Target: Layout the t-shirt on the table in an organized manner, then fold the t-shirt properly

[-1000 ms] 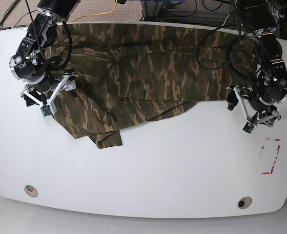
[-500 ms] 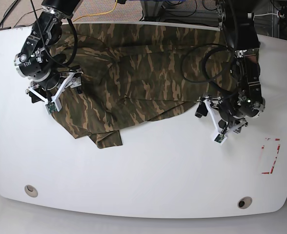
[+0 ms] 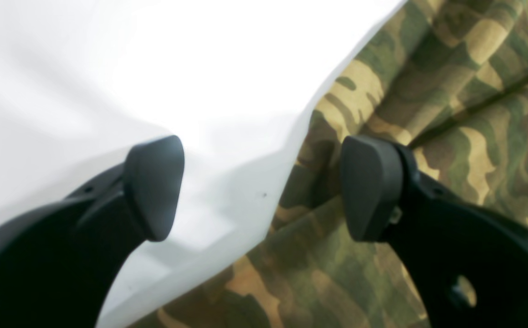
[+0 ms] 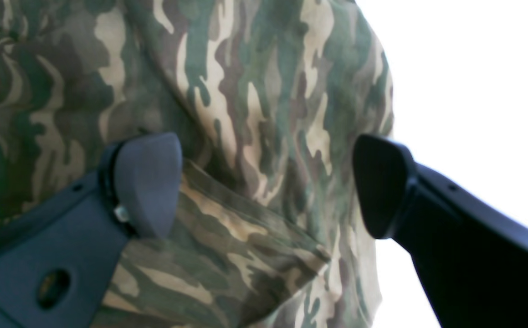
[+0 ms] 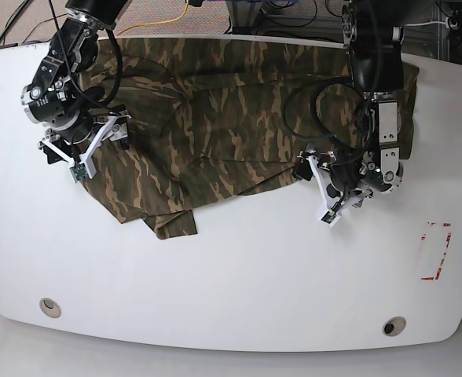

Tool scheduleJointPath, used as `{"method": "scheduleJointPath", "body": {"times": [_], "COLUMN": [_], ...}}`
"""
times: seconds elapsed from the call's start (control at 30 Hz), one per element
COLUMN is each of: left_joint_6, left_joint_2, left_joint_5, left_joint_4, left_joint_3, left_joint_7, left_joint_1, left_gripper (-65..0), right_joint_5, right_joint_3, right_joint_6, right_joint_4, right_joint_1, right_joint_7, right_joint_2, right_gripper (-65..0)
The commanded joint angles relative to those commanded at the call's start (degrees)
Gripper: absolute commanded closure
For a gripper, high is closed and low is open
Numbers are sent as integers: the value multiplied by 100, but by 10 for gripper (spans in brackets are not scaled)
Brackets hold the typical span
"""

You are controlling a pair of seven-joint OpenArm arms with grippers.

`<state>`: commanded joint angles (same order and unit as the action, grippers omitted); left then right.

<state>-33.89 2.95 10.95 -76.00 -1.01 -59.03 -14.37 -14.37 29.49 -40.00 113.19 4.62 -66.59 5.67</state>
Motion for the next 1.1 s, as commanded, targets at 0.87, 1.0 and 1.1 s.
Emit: {"method": "scheduleJointPath", "body": {"times": [0.87, 1.0, 1.1], "left_joint_6": [-44, -387, -611], "left_joint_2": [633, 642, 642], "left_joint_5": [26, 26, 18], "left_joint_4": [-1670, -1749, -1732], "left_joint_3": [-299, -1037, -1776], "left_joint_7": [-211, -220, -220], "left_joint_1": [949, 985, 985], "left_gripper": [-506, -506, -506], "right_joint_5": [0, 0, 0], "right_joint_3": [0, 0, 0], "right_joint_6": [0, 0, 0], "right_joint_4": [0, 0, 0], "right_joint_1": [176, 193, 202], "right_joint_7": [0, 0, 0], "right_joint_2": [-9, -105, -141], "right_gripper": [-569, -569, -569]}}
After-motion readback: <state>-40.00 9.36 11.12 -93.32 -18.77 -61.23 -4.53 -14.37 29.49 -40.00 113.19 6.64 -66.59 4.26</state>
